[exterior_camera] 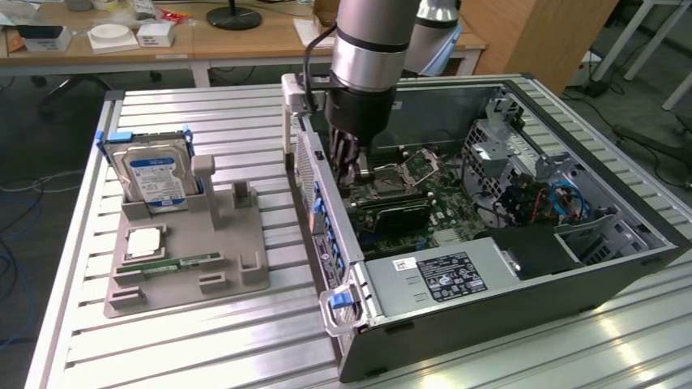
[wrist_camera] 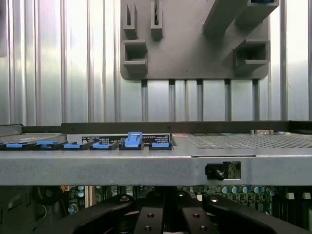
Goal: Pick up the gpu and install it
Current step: 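Press down on the gpu until it lock into place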
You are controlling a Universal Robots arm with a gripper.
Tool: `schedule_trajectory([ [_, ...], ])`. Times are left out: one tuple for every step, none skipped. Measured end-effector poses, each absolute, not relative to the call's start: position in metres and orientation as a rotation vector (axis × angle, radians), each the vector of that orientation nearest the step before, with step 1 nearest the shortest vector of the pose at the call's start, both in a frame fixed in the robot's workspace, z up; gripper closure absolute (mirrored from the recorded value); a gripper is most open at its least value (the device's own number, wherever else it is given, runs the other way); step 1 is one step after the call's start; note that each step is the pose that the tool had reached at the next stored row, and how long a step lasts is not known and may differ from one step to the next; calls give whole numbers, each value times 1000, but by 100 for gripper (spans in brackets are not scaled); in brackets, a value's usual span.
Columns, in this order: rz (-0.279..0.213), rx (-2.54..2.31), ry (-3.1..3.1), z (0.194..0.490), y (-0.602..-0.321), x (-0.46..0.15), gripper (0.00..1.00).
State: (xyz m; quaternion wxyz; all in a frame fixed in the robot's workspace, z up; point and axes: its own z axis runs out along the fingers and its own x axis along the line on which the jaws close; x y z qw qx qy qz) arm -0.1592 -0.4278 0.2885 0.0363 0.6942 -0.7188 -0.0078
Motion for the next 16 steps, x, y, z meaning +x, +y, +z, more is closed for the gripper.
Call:
schedule_trajectory([
  [-24,2132,-2208,288,-428,-159,90],
  [-24,2132,-2208,288,-428,-159,90],
  [-23,2132,-2208,289,-428,-159,90],
  [-23,2132,-2208,289,-429,-159,90],
  [-24,2132,-2208,289,-429,-159,90],
  [-24,2132,-2208,289,-430,-159,90],
  [-24,2132,-2208,289,-431,-159,90],
  [-24,2132,-2208,289,-432,-159,90],
  [-24,2132,-2208,289,-432,-159,90],
  [-24,2132,-2208,289,-432,-159,90],
  [-24,2132,-2208,289,-433,-159,90],
  [-24,2132,-2208,289,-435,-159,90],
  [-24,2132,-2208,289,-435,-159,90],
  [-25,2131,-2207,289,-435,-156,90],
  [-27,2130,-2206,290,-435,-154,90],
  [-29,2130,-2205,290,-435,-153,90],
])
